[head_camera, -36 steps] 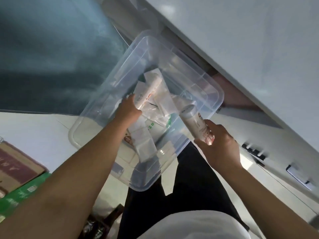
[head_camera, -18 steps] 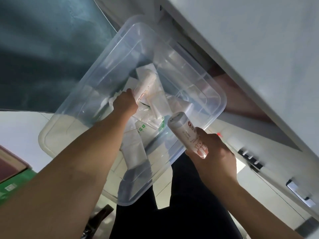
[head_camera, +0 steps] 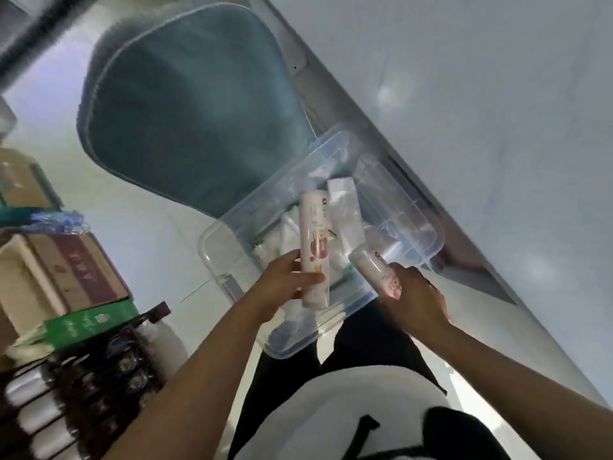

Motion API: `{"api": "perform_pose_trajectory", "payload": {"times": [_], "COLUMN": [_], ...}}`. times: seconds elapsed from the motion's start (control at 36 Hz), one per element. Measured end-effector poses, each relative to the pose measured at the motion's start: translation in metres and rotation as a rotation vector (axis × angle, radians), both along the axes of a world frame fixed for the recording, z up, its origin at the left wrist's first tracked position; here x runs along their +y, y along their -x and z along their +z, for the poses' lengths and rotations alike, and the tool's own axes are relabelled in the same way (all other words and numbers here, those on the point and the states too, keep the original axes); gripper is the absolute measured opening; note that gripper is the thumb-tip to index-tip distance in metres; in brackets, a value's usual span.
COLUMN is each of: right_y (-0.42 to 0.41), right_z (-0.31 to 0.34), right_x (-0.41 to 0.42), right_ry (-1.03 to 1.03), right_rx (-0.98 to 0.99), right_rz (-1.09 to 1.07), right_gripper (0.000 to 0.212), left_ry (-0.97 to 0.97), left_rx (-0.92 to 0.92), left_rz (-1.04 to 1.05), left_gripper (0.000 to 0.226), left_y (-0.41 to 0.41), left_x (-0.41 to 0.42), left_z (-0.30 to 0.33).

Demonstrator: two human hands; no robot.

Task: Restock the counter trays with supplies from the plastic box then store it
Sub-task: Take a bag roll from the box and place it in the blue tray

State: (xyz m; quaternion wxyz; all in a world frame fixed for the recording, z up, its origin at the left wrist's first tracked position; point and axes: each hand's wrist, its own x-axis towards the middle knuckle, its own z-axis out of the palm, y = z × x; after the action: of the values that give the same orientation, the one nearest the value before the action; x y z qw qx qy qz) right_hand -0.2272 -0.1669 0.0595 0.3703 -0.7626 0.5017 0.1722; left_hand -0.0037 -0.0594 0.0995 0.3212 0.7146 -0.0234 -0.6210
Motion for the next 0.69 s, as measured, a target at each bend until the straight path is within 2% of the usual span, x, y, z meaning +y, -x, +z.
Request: {"api": "perform_pose_trajectory", "payload": {"times": [0.14,0.36,0.53,0.69], "right_y": [-0.007,-0.029,-0.02,0.029], "right_z": [0.026,0.073,0.115,0.155], "right_x": [-0.006,0.016,0.067,0.138], "right_ry": [0.007,-0.045,-0.01,0.01], "right_rx": [-0.141,-0.427,-0.537,-0.687], "right_rz": [0.036,-0.116,-0.315,-0.53], "right_gripper": [0.054,0.063,0.057,0.05], "left_ry": [0.089,0.19,0.307,0.419], "left_rx": [0.01,-0.024,0.017,0.026], "left_rz": [0.135,0.291,0.23,0.058], "left_gripper": [0.048,0.051,0.054,0.052], "left_y": [0.021,0.026,0.034,0.065], "left_x": [0.041,0.077,0.109,0.151], "left_z": [0.06,0.102,0.116,0.113]}}
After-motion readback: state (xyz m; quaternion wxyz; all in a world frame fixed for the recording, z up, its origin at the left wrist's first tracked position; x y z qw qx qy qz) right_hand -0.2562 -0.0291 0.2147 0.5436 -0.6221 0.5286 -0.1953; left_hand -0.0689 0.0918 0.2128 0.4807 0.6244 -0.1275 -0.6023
